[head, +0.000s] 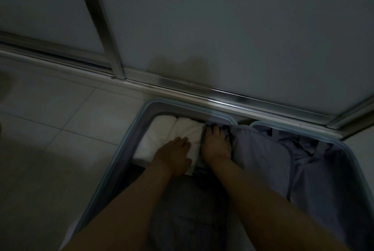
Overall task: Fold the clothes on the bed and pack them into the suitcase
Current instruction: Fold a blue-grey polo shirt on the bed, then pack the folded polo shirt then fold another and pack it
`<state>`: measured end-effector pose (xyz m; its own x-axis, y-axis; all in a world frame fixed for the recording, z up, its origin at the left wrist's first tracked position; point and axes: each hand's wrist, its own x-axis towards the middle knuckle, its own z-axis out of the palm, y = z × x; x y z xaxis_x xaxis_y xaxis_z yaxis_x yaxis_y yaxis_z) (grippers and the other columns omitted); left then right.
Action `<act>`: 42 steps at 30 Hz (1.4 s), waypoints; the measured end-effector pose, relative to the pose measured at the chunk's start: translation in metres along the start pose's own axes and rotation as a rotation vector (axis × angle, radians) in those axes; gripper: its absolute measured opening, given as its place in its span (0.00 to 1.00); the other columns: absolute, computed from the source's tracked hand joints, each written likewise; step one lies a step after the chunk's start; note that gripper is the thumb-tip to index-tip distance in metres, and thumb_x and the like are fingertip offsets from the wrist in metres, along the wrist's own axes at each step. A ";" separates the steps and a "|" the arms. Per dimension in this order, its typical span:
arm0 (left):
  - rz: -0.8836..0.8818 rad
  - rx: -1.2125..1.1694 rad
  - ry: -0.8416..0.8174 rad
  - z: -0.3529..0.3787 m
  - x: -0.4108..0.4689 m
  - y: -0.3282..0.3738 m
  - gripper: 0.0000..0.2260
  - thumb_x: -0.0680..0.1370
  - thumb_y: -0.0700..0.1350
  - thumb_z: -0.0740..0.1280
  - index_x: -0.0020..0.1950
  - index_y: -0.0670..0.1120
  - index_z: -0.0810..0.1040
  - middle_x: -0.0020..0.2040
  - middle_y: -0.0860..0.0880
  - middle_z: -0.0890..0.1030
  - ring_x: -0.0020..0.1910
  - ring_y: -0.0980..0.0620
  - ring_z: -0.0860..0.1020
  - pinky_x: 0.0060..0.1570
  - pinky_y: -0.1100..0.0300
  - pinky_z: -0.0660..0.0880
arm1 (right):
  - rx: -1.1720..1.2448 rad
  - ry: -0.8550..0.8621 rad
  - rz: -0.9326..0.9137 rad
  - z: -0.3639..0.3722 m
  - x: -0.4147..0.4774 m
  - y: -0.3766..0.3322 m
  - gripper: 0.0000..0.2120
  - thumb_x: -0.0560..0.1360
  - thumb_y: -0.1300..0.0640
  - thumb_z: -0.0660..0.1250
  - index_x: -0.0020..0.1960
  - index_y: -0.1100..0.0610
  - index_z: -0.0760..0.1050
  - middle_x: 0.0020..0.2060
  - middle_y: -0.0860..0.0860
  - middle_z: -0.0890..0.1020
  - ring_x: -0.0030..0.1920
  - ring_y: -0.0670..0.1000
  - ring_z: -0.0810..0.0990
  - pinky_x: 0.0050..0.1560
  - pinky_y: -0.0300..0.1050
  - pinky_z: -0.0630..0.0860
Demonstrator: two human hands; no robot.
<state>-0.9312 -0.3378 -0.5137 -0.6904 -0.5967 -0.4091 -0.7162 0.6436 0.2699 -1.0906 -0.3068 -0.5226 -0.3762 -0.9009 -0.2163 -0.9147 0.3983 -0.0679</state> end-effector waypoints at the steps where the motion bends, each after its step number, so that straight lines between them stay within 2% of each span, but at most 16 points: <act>1: -0.007 0.007 -0.004 0.001 0.001 0.001 0.30 0.82 0.55 0.55 0.80 0.46 0.48 0.80 0.48 0.46 0.78 0.49 0.47 0.75 0.54 0.48 | -0.010 0.005 -0.004 0.001 -0.001 0.000 0.28 0.77 0.57 0.56 0.76 0.59 0.56 0.72 0.61 0.62 0.70 0.63 0.61 0.70 0.63 0.60; 5: 0.006 0.139 0.156 0.000 0.010 0.005 0.26 0.80 0.55 0.50 0.76 0.45 0.59 0.78 0.47 0.56 0.75 0.47 0.55 0.73 0.52 0.52 | 0.097 0.182 -0.029 0.005 -0.029 -0.005 0.35 0.71 0.49 0.59 0.76 0.60 0.60 0.73 0.63 0.62 0.72 0.65 0.62 0.71 0.65 0.58; 6: 0.014 0.157 0.187 -0.001 0.014 0.003 0.25 0.81 0.54 0.50 0.76 0.45 0.59 0.78 0.46 0.56 0.75 0.47 0.54 0.73 0.52 0.51 | 0.136 0.160 -0.053 0.009 -0.038 -0.006 0.38 0.70 0.46 0.57 0.77 0.60 0.56 0.75 0.62 0.60 0.74 0.63 0.59 0.73 0.63 0.55; 9: 0.049 0.175 0.080 -0.006 0.026 -0.003 0.27 0.83 0.53 0.49 0.79 0.46 0.45 0.79 0.48 0.42 0.78 0.50 0.41 0.76 0.51 0.40 | 0.123 -0.066 -0.126 0.019 -0.050 -0.001 0.41 0.72 0.41 0.49 0.79 0.58 0.40 0.78 0.57 0.46 0.78 0.55 0.43 0.76 0.57 0.39; 14: 0.006 0.187 -0.029 -0.011 0.037 -0.015 0.31 0.82 0.56 0.50 0.79 0.50 0.37 0.78 0.50 0.35 0.77 0.51 0.37 0.76 0.51 0.38 | -0.083 -0.198 -0.041 0.015 -0.020 0.010 0.36 0.79 0.42 0.50 0.79 0.54 0.37 0.78 0.55 0.40 0.78 0.58 0.39 0.73 0.63 0.38; 19: -0.060 0.157 -0.033 -0.006 0.040 -0.014 0.31 0.82 0.57 0.48 0.79 0.48 0.37 0.78 0.49 0.35 0.77 0.49 0.37 0.76 0.52 0.38 | -0.156 -0.228 0.033 0.009 0.011 0.007 0.36 0.79 0.42 0.49 0.79 0.58 0.37 0.78 0.57 0.42 0.77 0.61 0.42 0.73 0.63 0.40; 22: -0.033 0.166 0.027 0.002 0.041 -0.019 0.31 0.81 0.59 0.45 0.78 0.48 0.37 0.78 0.48 0.36 0.77 0.50 0.36 0.75 0.53 0.35 | -0.115 -0.120 -0.004 0.014 0.002 0.003 0.36 0.79 0.45 0.50 0.79 0.59 0.39 0.78 0.60 0.41 0.77 0.62 0.41 0.74 0.63 0.38; 25: 0.023 0.047 0.202 0.016 0.029 -0.023 0.36 0.73 0.65 0.34 0.79 0.51 0.42 0.78 0.47 0.37 0.77 0.49 0.37 0.75 0.54 0.35 | 0.001 0.116 -0.022 0.027 -0.026 -0.002 0.35 0.74 0.49 0.56 0.78 0.60 0.54 0.76 0.63 0.54 0.77 0.63 0.52 0.74 0.61 0.39; 28: 0.046 -0.068 0.357 0.034 0.015 -0.019 0.37 0.75 0.69 0.35 0.79 0.53 0.50 0.79 0.48 0.42 0.78 0.49 0.40 0.76 0.54 0.39 | 0.027 0.094 -0.036 0.043 -0.042 -0.004 0.34 0.70 0.49 0.54 0.74 0.61 0.65 0.72 0.62 0.66 0.72 0.64 0.64 0.72 0.63 0.47; 30: 0.016 -0.093 0.388 0.040 0.012 -0.018 0.34 0.76 0.68 0.39 0.79 0.55 0.50 0.79 0.48 0.40 0.77 0.50 0.38 0.76 0.53 0.41 | 0.000 0.051 -0.066 0.044 -0.040 0.000 0.35 0.71 0.48 0.52 0.76 0.60 0.62 0.74 0.61 0.63 0.74 0.63 0.61 0.73 0.64 0.42; 32: -0.051 -0.066 0.404 0.042 0.010 -0.017 0.31 0.77 0.66 0.41 0.79 0.56 0.47 0.78 0.47 0.37 0.77 0.48 0.36 0.76 0.50 0.39 | -0.037 0.020 -0.091 0.039 -0.036 0.002 0.37 0.71 0.47 0.48 0.79 0.57 0.52 0.78 0.58 0.53 0.78 0.60 0.50 0.71 0.62 0.28; 33: -0.093 -0.039 0.404 0.042 0.010 -0.016 0.32 0.77 0.66 0.41 0.79 0.56 0.45 0.78 0.46 0.36 0.77 0.47 0.35 0.75 0.49 0.37 | -0.026 0.019 -0.105 0.039 -0.037 0.003 0.38 0.71 0.46 0.46 0.79 0.55 0.48 0.78 0.57 0.49 0.78 0.58 0.45 0.69 0.60 0.23; 36: -0.167 -0.009 0.359 0.040 0.009 -0.012 0.35 0.75 0.67 0.38 0.79 0.54 0.43 0.78 0.44 0.37 0.77 0.46 0.35 0.74 0.46 0.36 | 0.028 0.049 -0.135 0.039 -0.045 -0.001 0.41 0.68 0.43 0.43 0.79 0.56 0.46 0.78 0.56 0.46 0.78 0.57 0.42 0.70 0.59 0.26; 38: -0.169 -0.004 0.261 0.034 0.012 -0.014 0.35 0.74 0.68 0.37 0.79 0.54 0.41 0.78 0.45 0.35 0.76 0.45 0.34 0.74 0.46 0.35 | 0.048 -0.047 -0.139 0.038 -0.044 -0.001 0.41 0.69 0.42 0.41 0.79 0.55 0.39 0.78 0.55 0.38 0.77 0.55 0.35 0.70 0.58 0.24; 40: -0.165 -0.008 0.145 0.024 0.013 -0.016 0.33 0.77 0.67 0.41 0.78 0.54 0.39 0.77 0.45 0.33 0.76 0.45 0.33 0.74 0.46 0.35 | 0.078 -0.168 -0.125 0.028 -0.037 0.000 0.40 0.73 0.41 0.46 0.79 0.54 0.36 0.77 0.54 0.36 0.76 0.54 0.32 0.70 0.58 0.25; 42: -0.161 -0.051 0.073 0.012 0.008 -0.017 0.31 0.80 0.65 0.46 0.79 0.54 0.41 0.78 0.46 0.35 0.77 0.46 0.35 0.75 0.47 0.37 | 0.109 -0.187 -0.118 0.016 -0.035 -0.001 0.38 0.77 0.41 0.52 0.79 0.54 0.39 0.78 0.53 0.39 0.77 0.55 0.35 0.71 0.59 0.30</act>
<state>-0.9238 -0.3477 -0.5325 -0.5703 -0.7245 -0.3870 -0.8212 0.5127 0.2505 -1.0742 -0.2732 -0.5309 -0.2249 -0.8986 -0.3766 -0.9255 0.3179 -0.2058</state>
